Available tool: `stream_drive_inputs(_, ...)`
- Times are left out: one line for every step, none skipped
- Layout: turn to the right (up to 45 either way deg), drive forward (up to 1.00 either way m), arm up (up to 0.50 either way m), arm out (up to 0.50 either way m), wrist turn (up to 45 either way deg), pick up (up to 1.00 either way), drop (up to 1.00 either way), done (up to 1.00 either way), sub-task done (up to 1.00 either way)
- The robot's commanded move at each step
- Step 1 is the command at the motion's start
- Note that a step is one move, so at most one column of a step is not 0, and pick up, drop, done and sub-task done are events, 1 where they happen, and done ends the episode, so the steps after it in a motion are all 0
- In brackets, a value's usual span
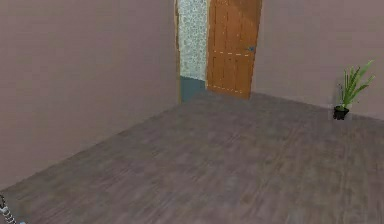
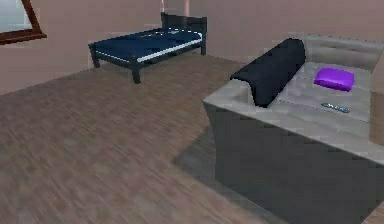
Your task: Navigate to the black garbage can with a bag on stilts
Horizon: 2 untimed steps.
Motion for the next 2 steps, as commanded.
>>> stream_drive_inputs(18.0, 0.00, 0.00, 0.00, 0.0, 0.00, 0.00, 0.00, 0.00)
stream_drive_inputs(0.0, 0.25, 0.00, 0.00, 0.0, 0.00, 0.00, 0.00, 0.00)
